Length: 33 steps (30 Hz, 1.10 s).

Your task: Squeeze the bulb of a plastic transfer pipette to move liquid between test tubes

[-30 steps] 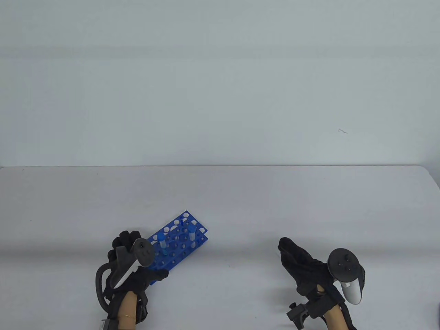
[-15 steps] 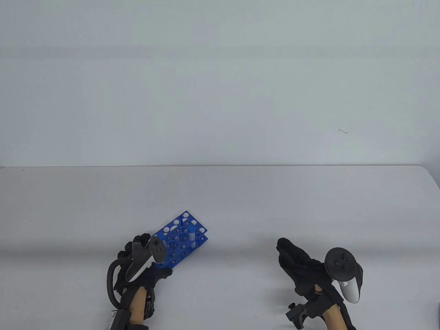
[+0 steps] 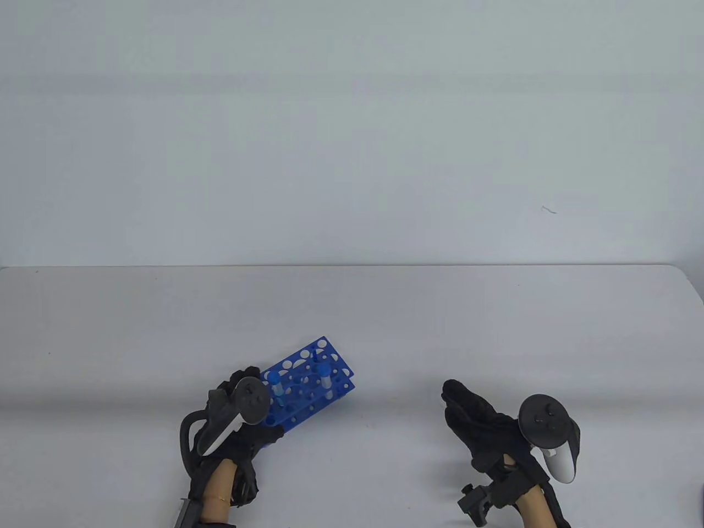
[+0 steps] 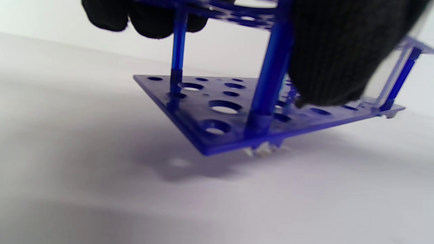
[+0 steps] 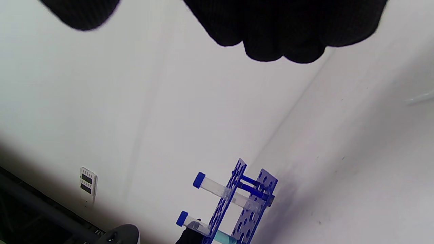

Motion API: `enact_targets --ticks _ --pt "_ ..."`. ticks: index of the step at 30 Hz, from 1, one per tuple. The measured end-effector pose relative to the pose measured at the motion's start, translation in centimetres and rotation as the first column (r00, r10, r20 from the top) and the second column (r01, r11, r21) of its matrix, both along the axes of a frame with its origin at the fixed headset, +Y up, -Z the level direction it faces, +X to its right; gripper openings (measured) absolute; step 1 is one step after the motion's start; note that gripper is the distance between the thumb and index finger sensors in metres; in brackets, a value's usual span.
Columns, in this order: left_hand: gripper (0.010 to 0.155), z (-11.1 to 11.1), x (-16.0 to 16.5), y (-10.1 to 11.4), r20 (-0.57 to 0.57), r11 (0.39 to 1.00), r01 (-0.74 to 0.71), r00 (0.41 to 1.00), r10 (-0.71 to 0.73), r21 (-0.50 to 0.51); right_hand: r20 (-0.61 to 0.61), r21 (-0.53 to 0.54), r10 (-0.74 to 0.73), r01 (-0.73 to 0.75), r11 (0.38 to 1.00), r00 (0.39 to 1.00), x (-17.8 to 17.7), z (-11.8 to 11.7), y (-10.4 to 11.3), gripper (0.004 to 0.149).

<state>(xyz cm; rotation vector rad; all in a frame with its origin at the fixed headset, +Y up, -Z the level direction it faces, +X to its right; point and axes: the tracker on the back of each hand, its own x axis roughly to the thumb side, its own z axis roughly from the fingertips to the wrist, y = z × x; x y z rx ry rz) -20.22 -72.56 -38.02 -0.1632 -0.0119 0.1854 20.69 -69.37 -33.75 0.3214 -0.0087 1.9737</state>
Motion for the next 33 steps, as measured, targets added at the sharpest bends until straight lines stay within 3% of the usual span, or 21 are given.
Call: enact_targets --ticks 4,12,25,33 --pt "0.114 0.6 4.4 0.6 0.193 0.999 0.037 0.98 -0.041 0.025 0.018 0.005 -0.03 0.03 1.0 0.999 0.6 0.0 0.1 0.083" --pt "0.115 2.1 9.9 0.3 0.392 0.997 0.065 0.917 -0.076 0.041 0.046 0.004 -0.064 0.064 0.998 0.997 1.5 -0.2 0.1 0.083" --pt "0.115 2.2 11.1 -2.2 0.445 0.99 0.144 0.887 -0.123 -0.013 0.043 -0.004 -0.044 0.045 0.999 0.998 1.3 -0.2 -0.1 0.082" --pt "0.119 2.1 10.7 -1.5 0.451 0.983 0.159 0.887 -0.1 -0.096 0.041 -0.009 -0.038 0.038 0.999 0.998 1.2 -0.2 -0.1 0.082"
